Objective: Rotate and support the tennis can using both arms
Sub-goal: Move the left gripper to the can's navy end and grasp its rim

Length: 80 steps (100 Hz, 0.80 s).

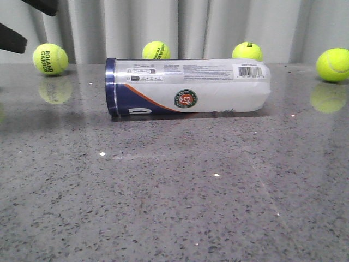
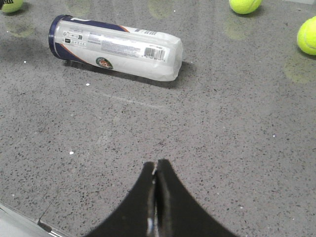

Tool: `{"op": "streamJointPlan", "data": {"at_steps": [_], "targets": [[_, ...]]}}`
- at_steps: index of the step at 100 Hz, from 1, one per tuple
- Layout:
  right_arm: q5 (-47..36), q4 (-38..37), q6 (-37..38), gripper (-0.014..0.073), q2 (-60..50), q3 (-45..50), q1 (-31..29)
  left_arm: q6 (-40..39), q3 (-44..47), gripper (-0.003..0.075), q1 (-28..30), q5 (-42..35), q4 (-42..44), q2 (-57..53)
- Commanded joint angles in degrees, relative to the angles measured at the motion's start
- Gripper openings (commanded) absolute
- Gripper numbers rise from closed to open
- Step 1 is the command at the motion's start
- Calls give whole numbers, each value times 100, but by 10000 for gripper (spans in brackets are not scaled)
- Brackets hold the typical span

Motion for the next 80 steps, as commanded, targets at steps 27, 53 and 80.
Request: {"op": "streamJointPlan", "data": {"at_steps": [27, 53, 80], "targets": [[-441, -117, 11, -67, 73, -129, -28, 800, -199, 440, 17, 768, -1648, 766], [-441, -117, 11, -67, 73, -129, -28, 1122, -213, 440, -106, 904, -1661, 1013], [-441, -117, 11, -67, 73, -129, -28, 1228, -287, 440, -447, 604, -1661, 1036]]}}
